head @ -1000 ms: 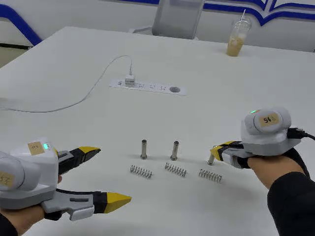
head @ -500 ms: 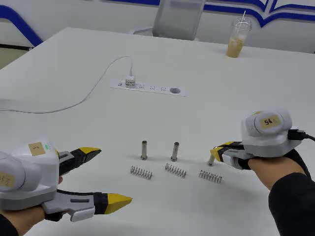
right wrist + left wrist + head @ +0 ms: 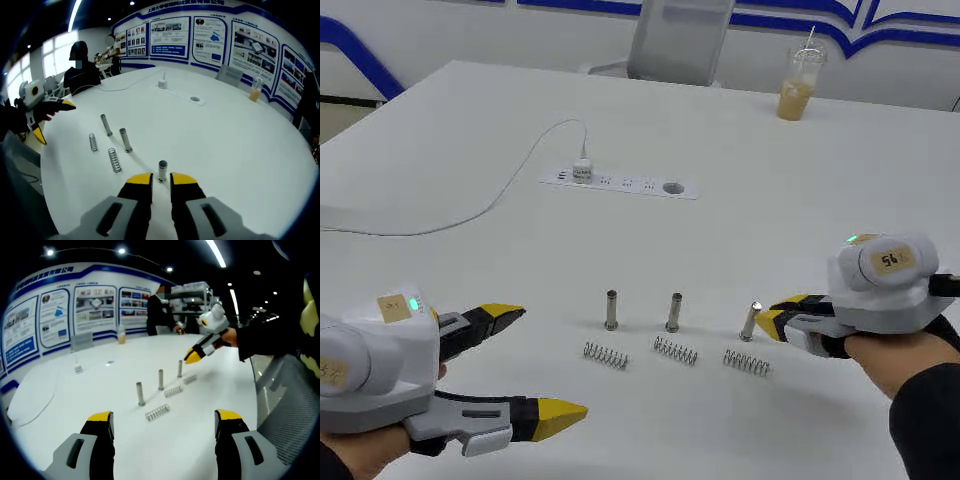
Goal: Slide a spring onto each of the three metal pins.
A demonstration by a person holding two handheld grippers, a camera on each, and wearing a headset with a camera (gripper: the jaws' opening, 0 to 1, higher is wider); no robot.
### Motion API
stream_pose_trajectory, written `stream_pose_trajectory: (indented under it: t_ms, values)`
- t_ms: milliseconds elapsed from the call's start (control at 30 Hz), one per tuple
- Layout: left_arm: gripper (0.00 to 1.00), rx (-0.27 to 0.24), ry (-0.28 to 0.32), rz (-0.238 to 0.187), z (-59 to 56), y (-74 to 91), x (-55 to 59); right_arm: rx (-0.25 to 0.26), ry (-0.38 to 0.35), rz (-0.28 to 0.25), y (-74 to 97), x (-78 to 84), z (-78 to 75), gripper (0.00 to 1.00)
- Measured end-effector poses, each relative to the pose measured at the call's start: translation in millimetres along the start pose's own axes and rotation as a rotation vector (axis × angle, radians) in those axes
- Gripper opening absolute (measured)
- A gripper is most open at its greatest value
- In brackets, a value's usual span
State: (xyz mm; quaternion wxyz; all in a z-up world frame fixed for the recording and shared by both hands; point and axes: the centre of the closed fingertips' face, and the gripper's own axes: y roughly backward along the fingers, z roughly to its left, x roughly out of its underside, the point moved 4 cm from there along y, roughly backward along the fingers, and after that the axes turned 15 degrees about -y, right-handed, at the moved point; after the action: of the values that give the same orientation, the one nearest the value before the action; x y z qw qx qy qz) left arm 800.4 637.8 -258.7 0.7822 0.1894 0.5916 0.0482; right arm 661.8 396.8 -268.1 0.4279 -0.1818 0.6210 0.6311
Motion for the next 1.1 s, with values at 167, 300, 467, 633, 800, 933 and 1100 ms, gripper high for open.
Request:
stream_pose_trajectory:
  t_ms: [167,300,467,633,800,933,1100]
  values:
    - [0.84,0.002,-0.002,0.000,0.0,-0.9,-0.7,-0.043,0.027,0.030,1.7,6.0,5.9,0.15]
    - [0.84,0.003,-0.003,-0.001,-0.5,-1.2,-1.0,-0.085,0.058,0.057,0.2,10.5,13.9,0.15]
    - [0.84,0.004,-0.004,0.003,-0.9,-0.9,-0.6,-0.157,0.123,0.109,-5.1,14.9,27.5,0.15]
    - [0.84,0.003,-0.003,0.004,-0.5,-0.7,-0.1,-0.188,0.189,0.152,-12.2,17.6,34.6,0.14]
    - [0.84,0.004,-0.001,0.005,-0.6,-1.4,1.1,-0.199,0.246,0.198,-20.8,19.6,37.5,0.14]
    - [0.84,0.006,0.000,0.007,-1.9,-2.0,1.9,-0.207,0.277,0.231,-26.9,22.4,39.3,0.14]
    - [0.84,0.006,0.003,0.009,-2.3,-1.6,1.9,-0.205,0.316,0.266,-32.5,24.6,40.1,0.14]
